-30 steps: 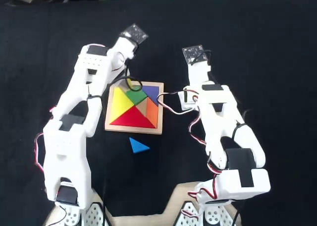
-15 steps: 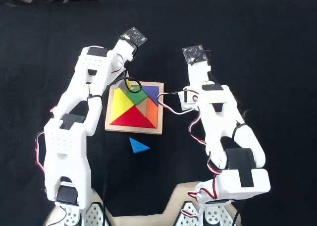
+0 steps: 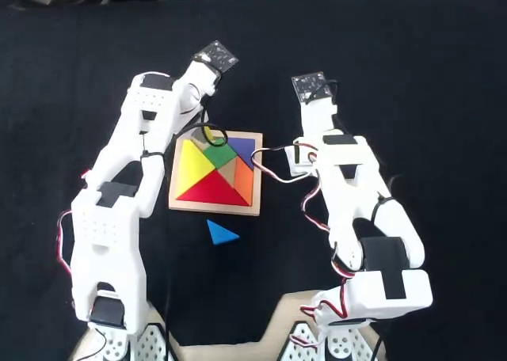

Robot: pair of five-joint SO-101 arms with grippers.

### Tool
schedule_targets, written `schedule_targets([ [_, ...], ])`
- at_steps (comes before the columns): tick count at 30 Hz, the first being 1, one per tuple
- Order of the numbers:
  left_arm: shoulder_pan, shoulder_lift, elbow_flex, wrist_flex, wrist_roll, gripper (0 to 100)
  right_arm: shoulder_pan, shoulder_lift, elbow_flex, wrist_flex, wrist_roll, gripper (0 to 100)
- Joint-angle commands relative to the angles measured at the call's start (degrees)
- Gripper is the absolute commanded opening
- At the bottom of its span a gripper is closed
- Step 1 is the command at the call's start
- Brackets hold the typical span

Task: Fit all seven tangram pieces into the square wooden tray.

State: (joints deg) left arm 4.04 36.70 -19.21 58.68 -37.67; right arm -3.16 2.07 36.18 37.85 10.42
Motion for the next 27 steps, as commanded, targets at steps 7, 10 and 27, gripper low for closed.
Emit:
schedule_targets([
  [7, -4.1, -1.8, 1.6, -1.0, -5.2, 30, -0.8, -0.3, -1.8, -0.9, 0.7, 1.1],
  [10, -6.9, -1.8, 1.6, -1.1, -5.2, 30, -0.8, -0.3, -1.8, -0.9, 0.7, 1.1],
  [27, -10.1, -1.8, 1.6, -1.1, -5.3, 30, -0.8, -0.2, -1.7, -0.9, 0.8, 1.1],
])
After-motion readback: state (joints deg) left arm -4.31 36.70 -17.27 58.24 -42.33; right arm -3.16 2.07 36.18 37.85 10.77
